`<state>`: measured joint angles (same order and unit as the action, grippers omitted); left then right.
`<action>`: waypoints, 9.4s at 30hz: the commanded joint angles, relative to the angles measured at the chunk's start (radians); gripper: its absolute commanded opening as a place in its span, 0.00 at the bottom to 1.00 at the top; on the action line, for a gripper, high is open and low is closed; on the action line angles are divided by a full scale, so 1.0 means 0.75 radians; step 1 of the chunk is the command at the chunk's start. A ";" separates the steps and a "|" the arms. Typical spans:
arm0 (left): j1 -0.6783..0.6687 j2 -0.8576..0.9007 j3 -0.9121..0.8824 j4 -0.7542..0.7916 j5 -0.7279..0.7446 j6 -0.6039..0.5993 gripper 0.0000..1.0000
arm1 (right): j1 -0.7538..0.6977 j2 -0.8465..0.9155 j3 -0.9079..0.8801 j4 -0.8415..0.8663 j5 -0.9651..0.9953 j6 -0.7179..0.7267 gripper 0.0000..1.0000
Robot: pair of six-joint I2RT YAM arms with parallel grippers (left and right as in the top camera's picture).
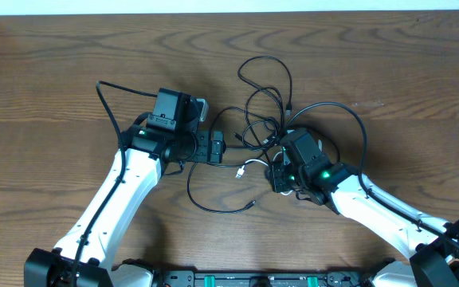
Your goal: Untangle cables
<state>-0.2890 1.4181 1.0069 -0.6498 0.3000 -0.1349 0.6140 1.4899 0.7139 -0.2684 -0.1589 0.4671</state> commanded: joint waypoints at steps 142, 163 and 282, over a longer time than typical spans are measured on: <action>0.002 0.008 0.012 -0.010 -0.018 -0.012 0.98 | -0.598 0.609 0.691 -0.202 0.064 0.254 0.42; 0.002 0.008 0.012 -0.009 -0.018 -0.013 0.98 | -0.607 -0.117 0.810 -0.102 -0.305 -0.377 0.01; -0.670 0.397 0.012 0.733 -0.340 -0.016 0.08 | -0.733 -0.553 1.365 -0.751 -0.221 -0.534 0.15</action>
<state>-0.7914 1.7287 1.0084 -0.1085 0.0471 -0.1452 0.0719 1.0393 1.7412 -0.7361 -0.3195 0.0528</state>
